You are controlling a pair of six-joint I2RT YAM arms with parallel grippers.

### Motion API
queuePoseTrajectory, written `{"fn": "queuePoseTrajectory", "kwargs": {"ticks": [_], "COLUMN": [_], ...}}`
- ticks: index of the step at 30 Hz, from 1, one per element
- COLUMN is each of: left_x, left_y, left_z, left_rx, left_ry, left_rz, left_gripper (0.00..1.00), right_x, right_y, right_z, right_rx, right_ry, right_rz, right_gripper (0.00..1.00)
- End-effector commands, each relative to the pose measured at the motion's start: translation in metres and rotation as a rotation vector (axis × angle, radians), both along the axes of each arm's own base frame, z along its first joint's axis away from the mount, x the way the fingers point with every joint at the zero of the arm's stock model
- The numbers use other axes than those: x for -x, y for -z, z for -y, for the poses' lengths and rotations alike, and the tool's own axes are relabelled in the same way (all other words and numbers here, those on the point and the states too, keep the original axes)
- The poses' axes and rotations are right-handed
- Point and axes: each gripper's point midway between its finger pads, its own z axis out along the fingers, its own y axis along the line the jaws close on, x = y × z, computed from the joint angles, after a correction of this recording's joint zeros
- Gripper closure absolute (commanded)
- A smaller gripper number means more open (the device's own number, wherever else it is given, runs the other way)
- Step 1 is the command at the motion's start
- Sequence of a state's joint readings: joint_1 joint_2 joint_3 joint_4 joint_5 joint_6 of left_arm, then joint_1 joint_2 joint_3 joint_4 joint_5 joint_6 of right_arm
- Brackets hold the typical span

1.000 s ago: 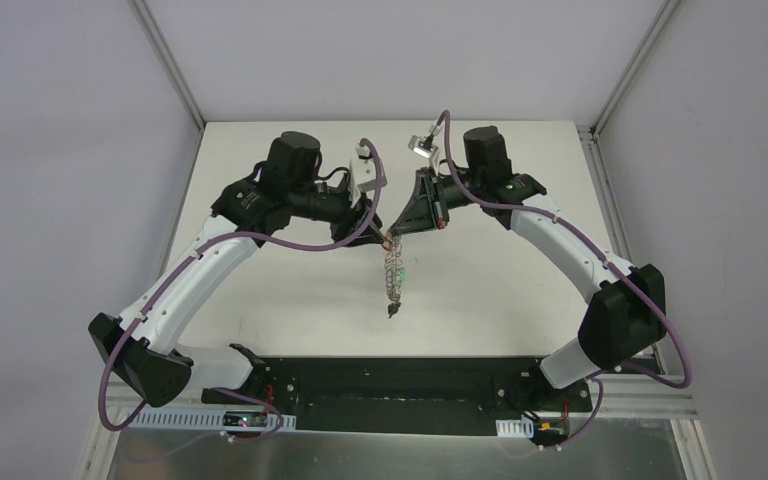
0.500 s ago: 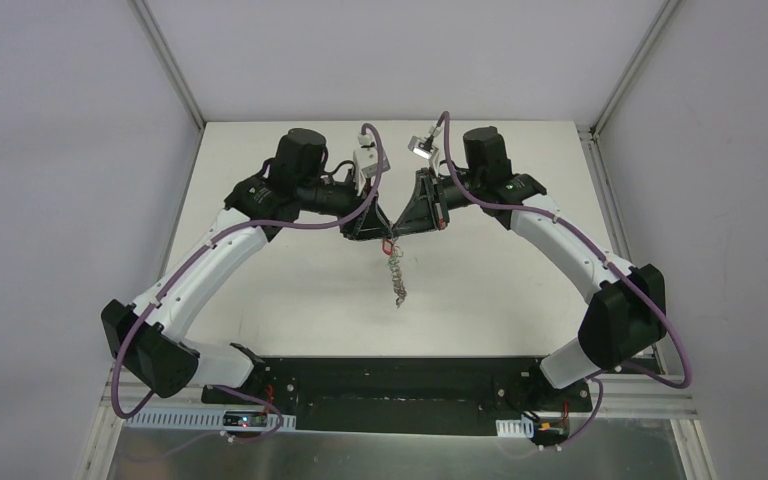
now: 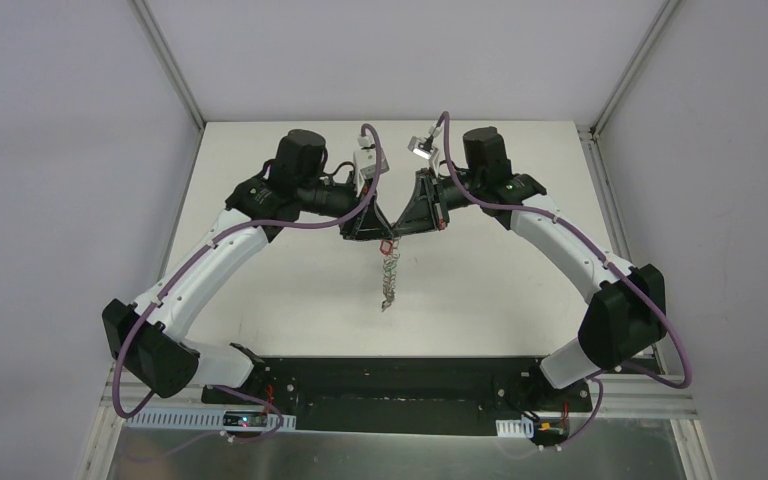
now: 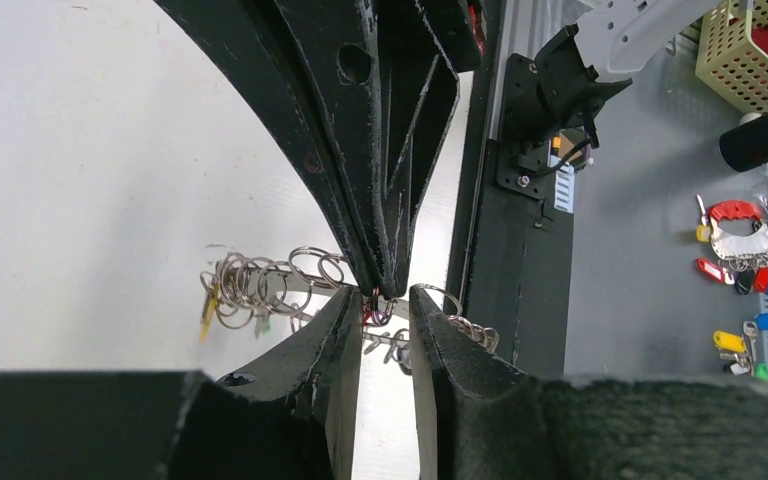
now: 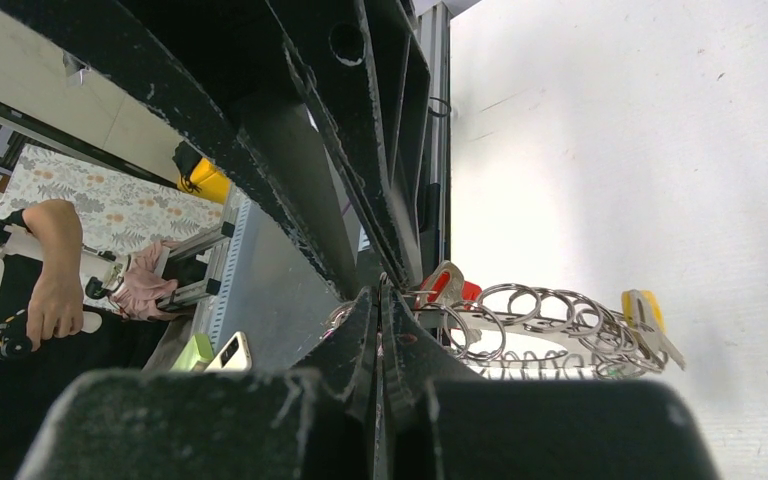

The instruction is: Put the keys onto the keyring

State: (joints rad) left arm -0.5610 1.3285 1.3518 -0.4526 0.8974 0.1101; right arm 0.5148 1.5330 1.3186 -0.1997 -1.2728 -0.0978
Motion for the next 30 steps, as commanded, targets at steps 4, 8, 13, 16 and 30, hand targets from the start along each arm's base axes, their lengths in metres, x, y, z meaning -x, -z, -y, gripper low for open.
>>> {"fn": "queuePoseTrajectory", "kwargs": {"ticks": [4, 8, 13, 16, 30], "left_x": [0.0071, 0.0074, 0.0073, 0.0076, 0.0056], "left_y": [-0.0018, -0.0002, 0.0013, 0.0016, -0.0021], "left_z": [0.0002, 0.0009, 0.0018, 0.0024, 0.0048], "left_rx": [0.027, 0.028, 0.034, 0.039, 0.054], "left_ry": [0.034, 0.036, 0.036, 0.035, 0.033], "left_rz": [-0.028, -0.036, -0.045, -0.052, -0.053], "left_gripper": [0.77, 0.77, 0.78, 0.81, 1.0], "right_x": [0.0056, 0.0056, 0.0047, 0.0042, 0.0011], "right_y": [-0.035, -0.0363, -0.0356, -0.0359, -0.0326], "right_z": [0.0059, 0.0061, 0.0066, 0.0064, 0.0056], "right_rx": [-0.072, -0.074, -0.073, -0.073, -0.067], "right_ry": [-0.021, -0.02, -0.017, -0.015, 0.003], "right_rz": [0.104, 0.106, 0.104, 0.104, 0.098], "right_gripper": [1.0, 1.0, 1.0, 1.0, 1.0]}}
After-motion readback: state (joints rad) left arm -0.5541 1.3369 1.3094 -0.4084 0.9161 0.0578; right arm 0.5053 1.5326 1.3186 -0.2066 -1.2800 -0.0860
